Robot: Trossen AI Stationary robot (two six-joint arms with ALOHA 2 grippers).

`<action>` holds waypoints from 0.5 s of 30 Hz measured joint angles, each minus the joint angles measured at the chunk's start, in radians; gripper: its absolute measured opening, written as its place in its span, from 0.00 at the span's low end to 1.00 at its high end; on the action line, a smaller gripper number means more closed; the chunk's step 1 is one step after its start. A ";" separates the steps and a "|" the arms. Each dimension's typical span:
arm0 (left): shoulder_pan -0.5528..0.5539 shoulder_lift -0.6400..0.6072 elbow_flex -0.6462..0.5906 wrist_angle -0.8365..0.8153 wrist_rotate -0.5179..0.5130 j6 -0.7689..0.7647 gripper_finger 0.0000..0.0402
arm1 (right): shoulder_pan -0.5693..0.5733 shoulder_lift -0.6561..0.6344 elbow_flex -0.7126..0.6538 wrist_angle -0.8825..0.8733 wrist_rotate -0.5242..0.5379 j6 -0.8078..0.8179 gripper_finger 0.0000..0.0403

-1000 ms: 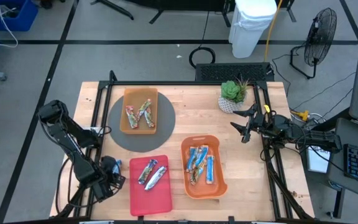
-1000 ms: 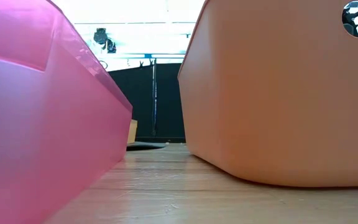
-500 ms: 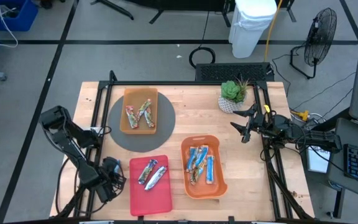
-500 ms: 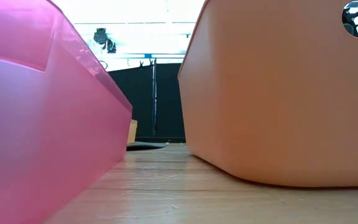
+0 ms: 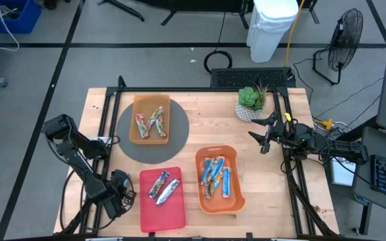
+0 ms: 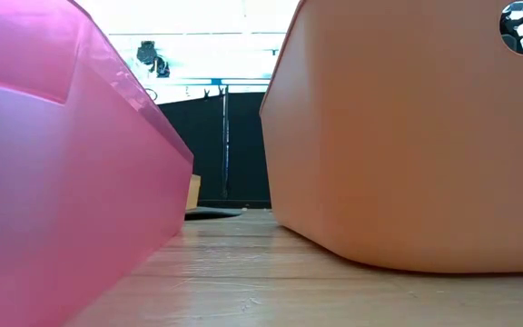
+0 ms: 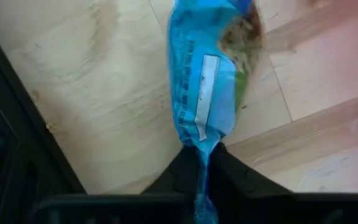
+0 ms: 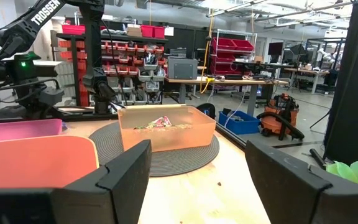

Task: Pick and place Granola Bars by type
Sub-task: Put the blue granola bar into the red bin

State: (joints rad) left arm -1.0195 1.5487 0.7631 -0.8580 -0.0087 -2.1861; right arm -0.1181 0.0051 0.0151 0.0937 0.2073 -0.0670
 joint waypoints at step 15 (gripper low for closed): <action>0.044 -0.092 0.115 -0.200 -0.216 0.075 0.02 | 0.000 0.000 0.000 0.000 0.000 0.000 0.62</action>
State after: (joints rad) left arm -0.9758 1.4569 0.8779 -1.0576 -0.2242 -2.1108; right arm -0.1181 0.0048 0.0151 0.0937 0.2076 -0.0669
